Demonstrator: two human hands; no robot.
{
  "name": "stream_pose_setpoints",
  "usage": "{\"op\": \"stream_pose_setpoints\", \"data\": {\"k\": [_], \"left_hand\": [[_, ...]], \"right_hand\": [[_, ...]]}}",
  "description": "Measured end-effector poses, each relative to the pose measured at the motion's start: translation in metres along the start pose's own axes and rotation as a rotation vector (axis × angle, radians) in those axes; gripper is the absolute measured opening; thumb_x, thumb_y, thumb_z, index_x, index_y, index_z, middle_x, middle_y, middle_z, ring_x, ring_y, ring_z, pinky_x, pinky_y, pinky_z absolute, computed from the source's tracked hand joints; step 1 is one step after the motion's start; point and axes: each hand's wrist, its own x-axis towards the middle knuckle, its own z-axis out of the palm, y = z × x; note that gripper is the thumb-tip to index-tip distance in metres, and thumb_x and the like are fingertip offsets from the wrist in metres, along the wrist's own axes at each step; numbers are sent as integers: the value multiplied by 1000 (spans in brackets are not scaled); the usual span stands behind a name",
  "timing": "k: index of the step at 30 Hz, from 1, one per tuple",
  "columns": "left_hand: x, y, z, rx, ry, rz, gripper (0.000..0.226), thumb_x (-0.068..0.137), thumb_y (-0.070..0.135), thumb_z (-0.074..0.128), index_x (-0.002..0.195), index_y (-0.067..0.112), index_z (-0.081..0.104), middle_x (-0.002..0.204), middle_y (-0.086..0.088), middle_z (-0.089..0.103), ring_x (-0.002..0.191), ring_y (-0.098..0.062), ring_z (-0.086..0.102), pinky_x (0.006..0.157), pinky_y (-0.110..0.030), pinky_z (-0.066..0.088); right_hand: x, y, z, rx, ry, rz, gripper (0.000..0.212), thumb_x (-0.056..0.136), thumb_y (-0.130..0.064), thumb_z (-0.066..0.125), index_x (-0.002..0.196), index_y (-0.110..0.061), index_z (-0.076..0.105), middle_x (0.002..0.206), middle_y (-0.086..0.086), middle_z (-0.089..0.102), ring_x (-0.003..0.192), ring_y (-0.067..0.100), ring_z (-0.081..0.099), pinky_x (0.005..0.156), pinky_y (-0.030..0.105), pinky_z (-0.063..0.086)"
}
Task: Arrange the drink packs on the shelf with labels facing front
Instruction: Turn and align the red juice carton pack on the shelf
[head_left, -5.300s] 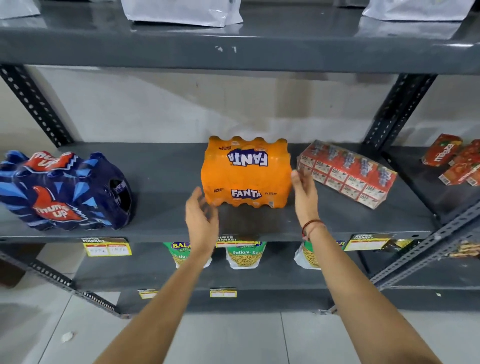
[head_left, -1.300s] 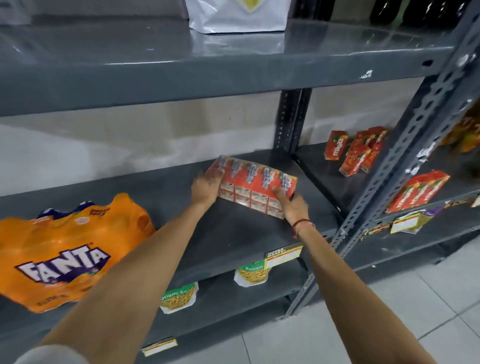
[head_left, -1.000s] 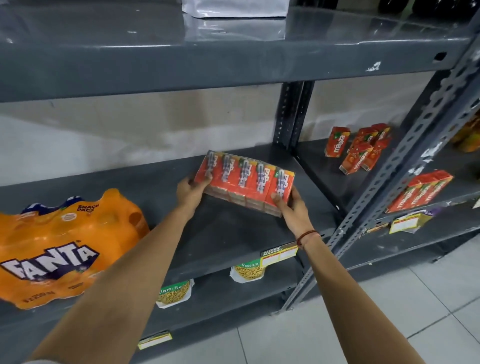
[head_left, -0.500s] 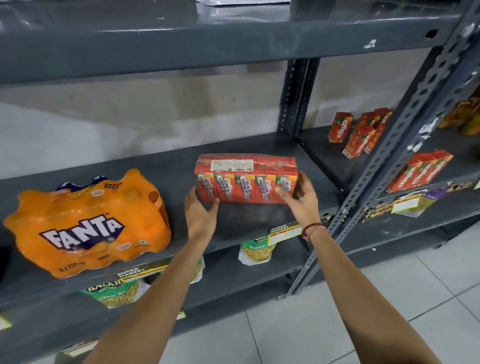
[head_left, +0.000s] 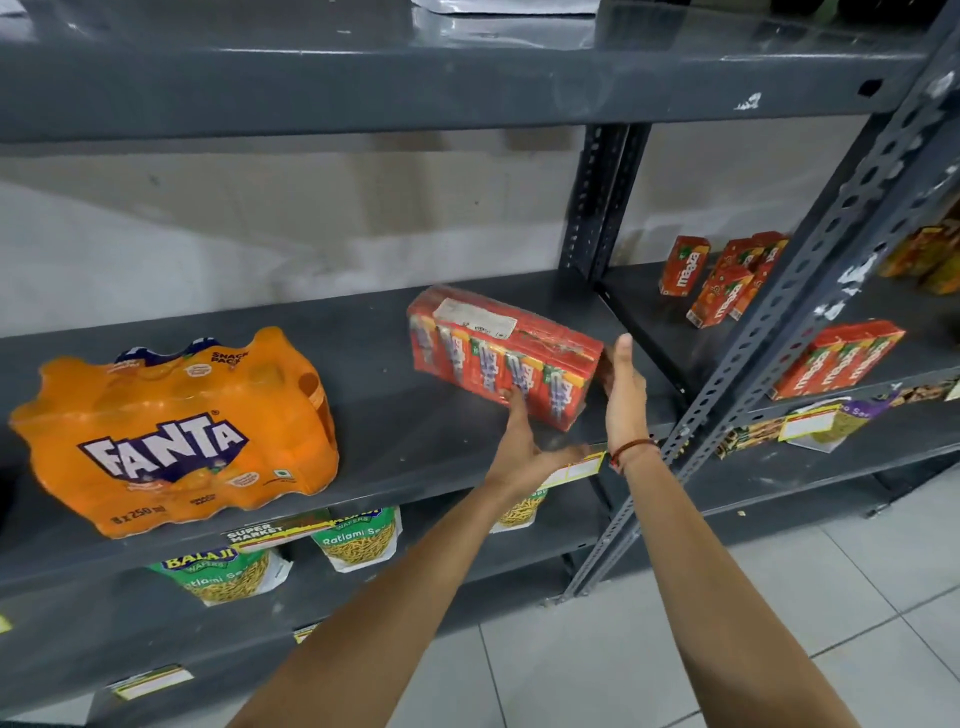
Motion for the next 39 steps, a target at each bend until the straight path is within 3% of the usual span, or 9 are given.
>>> {"op": "stream_pose_setpoints", "data": {"k": [4, 8, 11, 14, 17, 19, 22, 31, 39], "left_hand": [[3, -6, -36, 95, -2, 52, 98, 69, 15, 78, 145, 22, 16, 134, 3, 49, 121, -12, 48, 98, -21, 37], [8, -2, -93, 386, -14, 52, 69, 71, 14, 76, 132, 12, 45, 116, 2, 59, 107, -13, 55, 79, -10, 37], [10, -4, -125, 335, 243, 54, 38, 80, -9, 50, 115, 1, 59, 113, -10, 64, 110, -25, 59, 81, -11, 37], [-8, -16, -129, 141, 582, 62, 36, 91, -3, 39, 123, 4, 53, 124, -12, 61, 117, -23, 56, 96, -22, 39], [-32, -26, -106, 88, 627, 169, 38, 95, 18, 45, 132, 11, 47, 129, 2, 55, 118, -11, 52, 97, -16, 40], [-37, -25, -86, 32, 502, 223, 48, 90, 36, 53, 135, 21, 42, 127, 13, 54, 114, 1, 52, 90, -10, 41], [-29, -24, -69, 41, 449, 166, 70, 82, 51, 57, 141, 29, 28, 133, 8, 53, 116, -7, 54, 97, -26, 42], [-8, -17, -99, 189, 480, 123, 57, 90, 51, 40, 137, 20, 34, 129, -2, 58, 115, -15, 55, 104, -39, 40], [-26, -27, -103, 218, 505, 128, 56, 92, 44, 43, 137, 13, 35, 130, -5, 57, 116, -18, 56, 94, -29, 41]], "right_hand": [[-43, 5, 7, 36, 137, -49, 68, 84, -68, 32, 95, -13, 70, 99, 8, 71, 96, 15, 66, 98, 38, 47], [-99, 15, 48, 58, 101, -132, 45, 83, -64, 39, 79, -29, 69, 84, -12, 71, 82, -8, 65, 70, 4, 43], [-108, 19, 74, 14, -80, -141, 46, 91, -51, 40, 90, -18, 72, 94, 3, 74, 99, 12, 66, 80, 15, 49], [-88, 13, 78, -91, -169, -158, 38, 96, -38, 41, 98, -13, 70, 98, 13, 73, 93, 25, 67, 83, 33, 52], [-49, 6, 58, -73, 154, -250, 22, 94, -29, 49, 96, -15, 66, 82, 16, 68, 63, 12, 57, 67, 24, 48], [-15, 2, 40, -35, 231, -194, 34, 92, -34, 53, 119, -14, 55, 115, 14, 61, 92, 2, 58, 83, 12, 43], [32, 1, 25, -144, 39, -12, 66, 89, -51, 48, 144, -20, 27, 152, 5, 28, 136, 18, 32, 110, 31, 24], [41, 10, 28, -97, -53, -11, 39, 90, -48, 50, 121, -24, 46, 110, -8, 55, 90, 0, 54, 77, 15, 39], [4, 18, 15, -154, 11, -32, 58, 89, -48, 52, 137, -18, 38, 115, -7, 46, 107, 9, 45, 93, 24, 31]]}}
